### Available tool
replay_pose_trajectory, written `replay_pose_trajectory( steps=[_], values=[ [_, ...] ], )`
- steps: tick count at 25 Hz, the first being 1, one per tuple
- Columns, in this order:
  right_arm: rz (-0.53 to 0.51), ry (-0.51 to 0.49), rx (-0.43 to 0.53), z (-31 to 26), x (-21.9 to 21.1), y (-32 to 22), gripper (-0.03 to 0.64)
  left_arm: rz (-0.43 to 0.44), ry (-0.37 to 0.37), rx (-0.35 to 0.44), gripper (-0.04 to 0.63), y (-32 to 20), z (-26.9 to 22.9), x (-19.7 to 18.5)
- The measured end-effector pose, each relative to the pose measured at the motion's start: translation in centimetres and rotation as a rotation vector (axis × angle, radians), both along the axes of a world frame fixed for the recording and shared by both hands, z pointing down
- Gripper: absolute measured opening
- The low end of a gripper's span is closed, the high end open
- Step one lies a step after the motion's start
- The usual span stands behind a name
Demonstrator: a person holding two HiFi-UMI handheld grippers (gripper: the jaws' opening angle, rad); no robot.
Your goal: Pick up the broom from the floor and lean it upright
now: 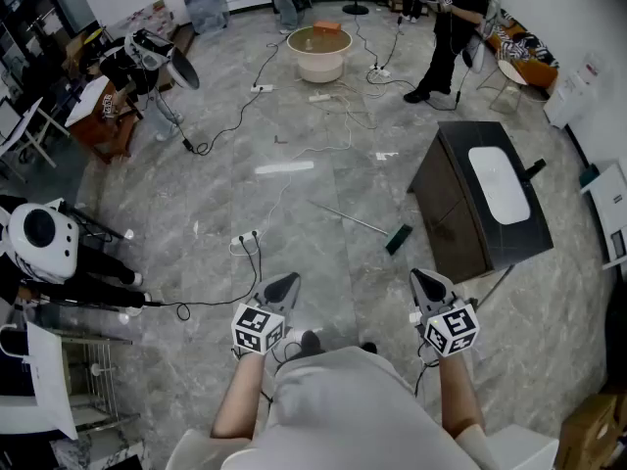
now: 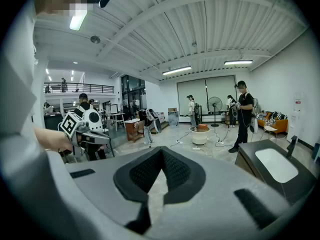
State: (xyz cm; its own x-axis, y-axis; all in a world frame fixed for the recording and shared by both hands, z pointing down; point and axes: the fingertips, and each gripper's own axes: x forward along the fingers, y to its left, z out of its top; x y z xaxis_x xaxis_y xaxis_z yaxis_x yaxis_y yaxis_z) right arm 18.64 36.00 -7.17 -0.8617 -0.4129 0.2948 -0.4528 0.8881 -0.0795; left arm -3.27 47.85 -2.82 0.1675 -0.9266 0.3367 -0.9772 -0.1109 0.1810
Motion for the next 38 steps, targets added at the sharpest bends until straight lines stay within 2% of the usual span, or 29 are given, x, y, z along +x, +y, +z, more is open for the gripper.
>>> replay_pose_trajectory(
  steps=[9,24,30,38],
  values=[
    [0.006,0.007,0.012,-0.6,-3.3,0.5,-0.003,0.038,0.009,-0.005,0.015,0.0,0.4,-2.5],
    [0.049,0.011,-0.044,1.3,-8.7,3.2,-0.002,0.075,0.02,-0.05,0.015,1.8,2.1,-8.1],
    [0.052,0.031,-0.072,3.2,-8.6,1.4,-0.002,0.066,0.038,-0.07,0.015,0.0,3.9,-8.4],
    [0.015,0.026,-0.116,5.0,-10.5,-3.7,-0.002,0.043,0.041,-0.112,0.015,-3.8,5.3,-9.1]
  ],
)
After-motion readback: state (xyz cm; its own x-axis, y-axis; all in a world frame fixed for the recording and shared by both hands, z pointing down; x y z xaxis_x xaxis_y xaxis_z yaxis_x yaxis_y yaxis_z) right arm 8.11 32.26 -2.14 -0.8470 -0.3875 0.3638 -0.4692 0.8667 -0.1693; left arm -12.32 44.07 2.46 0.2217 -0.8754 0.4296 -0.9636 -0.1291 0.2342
